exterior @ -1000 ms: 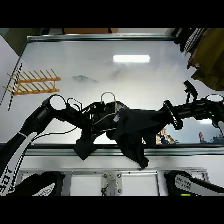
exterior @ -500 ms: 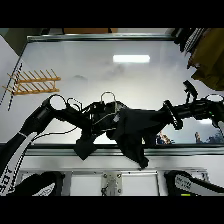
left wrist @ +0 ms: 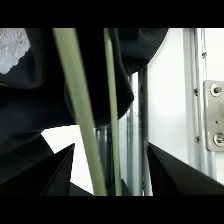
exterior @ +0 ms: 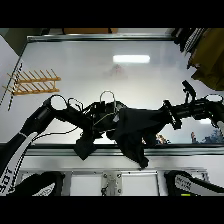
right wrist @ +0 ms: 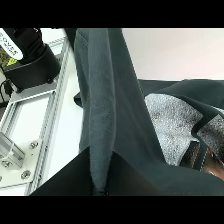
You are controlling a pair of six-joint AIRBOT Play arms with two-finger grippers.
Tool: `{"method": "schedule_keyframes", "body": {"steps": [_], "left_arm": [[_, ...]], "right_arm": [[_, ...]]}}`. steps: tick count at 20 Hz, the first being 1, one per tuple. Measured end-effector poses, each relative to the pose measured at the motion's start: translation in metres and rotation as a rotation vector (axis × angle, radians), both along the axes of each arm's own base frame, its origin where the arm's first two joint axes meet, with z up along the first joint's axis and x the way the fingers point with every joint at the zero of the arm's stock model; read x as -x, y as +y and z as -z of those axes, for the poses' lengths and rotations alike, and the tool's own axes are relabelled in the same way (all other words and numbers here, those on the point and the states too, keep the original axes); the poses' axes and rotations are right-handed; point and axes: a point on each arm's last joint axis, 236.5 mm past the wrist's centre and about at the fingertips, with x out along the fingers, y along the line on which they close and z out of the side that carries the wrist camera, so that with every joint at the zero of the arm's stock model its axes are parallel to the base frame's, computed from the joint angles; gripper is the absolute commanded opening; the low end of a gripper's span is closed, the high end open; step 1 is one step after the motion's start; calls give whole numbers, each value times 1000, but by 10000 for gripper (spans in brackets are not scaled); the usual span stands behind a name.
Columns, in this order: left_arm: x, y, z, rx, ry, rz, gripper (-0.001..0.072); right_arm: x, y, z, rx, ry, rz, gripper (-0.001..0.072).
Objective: Fold the clothes and pants, and hang the long-sleeved shirts on hangers.
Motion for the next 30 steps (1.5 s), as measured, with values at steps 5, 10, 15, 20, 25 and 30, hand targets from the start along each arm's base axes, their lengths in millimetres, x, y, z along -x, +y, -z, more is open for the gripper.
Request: {"method": "schedule_keyframes", "body": {"steps": [5, 10, 15, 20, 25, 30], "left_arm": [[0, 1, 1, -13, 24, -27, 457], [-7, 9, 1, -35, 91, -137, 457], [-13, 14, 1, -42, 122, -197, 457], [-20, 15, 1, -39, 119, -239, 459], [-27, 17, -1, -29, 126, -279, 459], [-43, 35, -15, 4, 106, -370, 459]], "right_arm": [[-3, 0, -2, -10, -5, 13, 7], [-14, 4, -20, -86, -30, 56, 8], [-19, 5, -31, -134, -42, 77, 7], [-21, 5, -33, -145, -30, 84, 7], [-23, 5, -32, -140, -16, 97, 7], [-28, 5, -26, -114, 8, 124, 7]]}}
